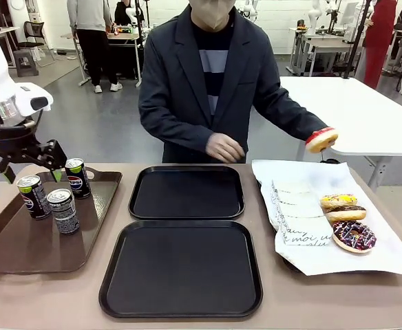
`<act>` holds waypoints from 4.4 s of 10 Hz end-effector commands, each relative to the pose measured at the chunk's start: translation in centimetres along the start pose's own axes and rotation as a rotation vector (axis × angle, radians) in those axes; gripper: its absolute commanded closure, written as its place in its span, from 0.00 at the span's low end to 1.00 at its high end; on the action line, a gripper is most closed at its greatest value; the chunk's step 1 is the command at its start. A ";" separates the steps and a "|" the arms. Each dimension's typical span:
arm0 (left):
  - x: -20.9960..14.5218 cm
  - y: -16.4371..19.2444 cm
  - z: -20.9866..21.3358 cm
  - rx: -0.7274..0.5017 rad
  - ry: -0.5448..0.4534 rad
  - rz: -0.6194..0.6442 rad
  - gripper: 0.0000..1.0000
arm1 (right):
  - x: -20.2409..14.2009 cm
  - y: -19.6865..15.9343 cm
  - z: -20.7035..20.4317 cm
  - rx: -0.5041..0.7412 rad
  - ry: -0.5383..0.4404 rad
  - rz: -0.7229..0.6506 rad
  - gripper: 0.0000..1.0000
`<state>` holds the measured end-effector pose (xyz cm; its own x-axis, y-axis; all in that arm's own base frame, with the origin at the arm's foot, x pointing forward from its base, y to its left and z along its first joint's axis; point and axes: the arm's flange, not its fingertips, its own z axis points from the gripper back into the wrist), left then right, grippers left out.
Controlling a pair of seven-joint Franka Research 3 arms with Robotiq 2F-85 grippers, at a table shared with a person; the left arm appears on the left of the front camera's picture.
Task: Set up donuts and drinks on trays.
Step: Pick up one Pepsi coke and place it on the Flat Tray.
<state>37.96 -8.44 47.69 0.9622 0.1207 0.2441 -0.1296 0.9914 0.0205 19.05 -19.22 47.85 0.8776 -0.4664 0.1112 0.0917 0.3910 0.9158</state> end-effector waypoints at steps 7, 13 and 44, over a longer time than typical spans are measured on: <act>0.1 -0.1 -0.4 -0.010 0.000 0.002 0.00 | 0.2 -0.1 0.0 0.023 -0.004 0.020 0.00; 2.9 -3.1 -7.2 0.073 0.114 -0.074 0.00 | 0.2 -0.1 0.0 0.023 -0.004 0.020 0.00; 3.0 -1.1 5.4 0.010 0.123 0.037 0.81 | 0.2 -0.1 0.0 0.023 -0.004 0.020 0.00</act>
<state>39.61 -9.41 53.33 0.9802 0.1692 0.1027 -0.1722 0.9849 0.0205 19.09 -19.19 47.82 0.8791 -0.4626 0.1148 0.0882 0.3946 0.9146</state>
